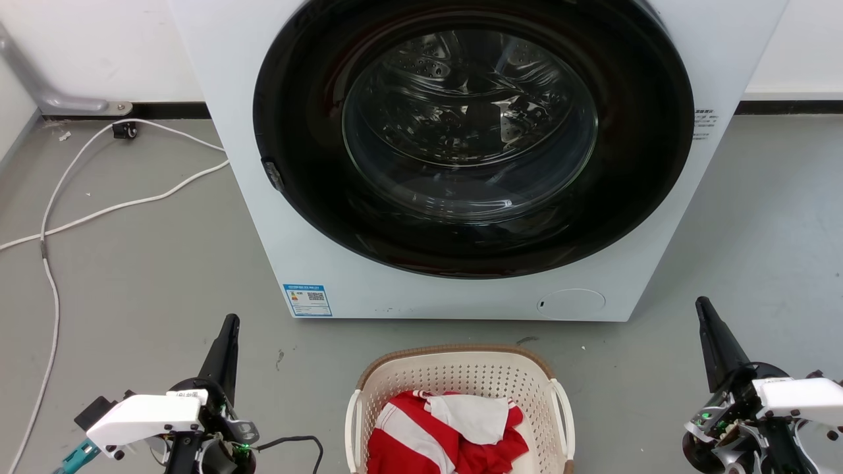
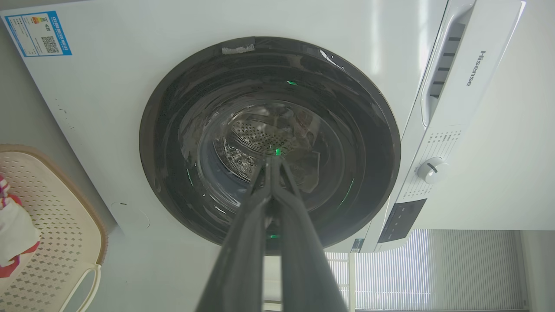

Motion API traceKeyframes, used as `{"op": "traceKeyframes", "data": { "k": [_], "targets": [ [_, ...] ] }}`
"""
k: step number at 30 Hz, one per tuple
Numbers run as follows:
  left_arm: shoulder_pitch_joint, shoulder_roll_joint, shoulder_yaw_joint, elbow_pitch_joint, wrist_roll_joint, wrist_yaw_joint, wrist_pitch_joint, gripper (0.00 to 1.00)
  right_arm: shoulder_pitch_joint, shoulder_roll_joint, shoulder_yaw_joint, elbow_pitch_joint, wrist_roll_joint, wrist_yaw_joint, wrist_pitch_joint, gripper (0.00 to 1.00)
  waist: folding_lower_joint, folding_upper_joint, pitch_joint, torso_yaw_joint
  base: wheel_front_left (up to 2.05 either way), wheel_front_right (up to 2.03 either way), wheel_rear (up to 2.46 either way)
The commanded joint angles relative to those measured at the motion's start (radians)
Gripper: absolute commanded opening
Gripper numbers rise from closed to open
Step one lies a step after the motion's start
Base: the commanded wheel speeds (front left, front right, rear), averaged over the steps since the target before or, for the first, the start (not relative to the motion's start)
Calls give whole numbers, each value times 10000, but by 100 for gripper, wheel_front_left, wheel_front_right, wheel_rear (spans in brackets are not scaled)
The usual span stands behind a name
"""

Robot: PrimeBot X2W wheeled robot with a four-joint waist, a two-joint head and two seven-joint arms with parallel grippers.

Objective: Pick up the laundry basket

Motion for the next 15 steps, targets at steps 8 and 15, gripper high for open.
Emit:
{"op": "traceKeyframes", "data": {
  "k": [8,15],
  "targets": [
    [-107,-24,41,14,34,-33,58,0,-121,38,-26,12,-68,0,35,0,0,0,0,0,0,0,0],
    [-108,-29,51,14,44,-33,70,0,-121,45,-35,11,-68,0,41,0,0,0,0,0,0,0,0]
  ]
}}
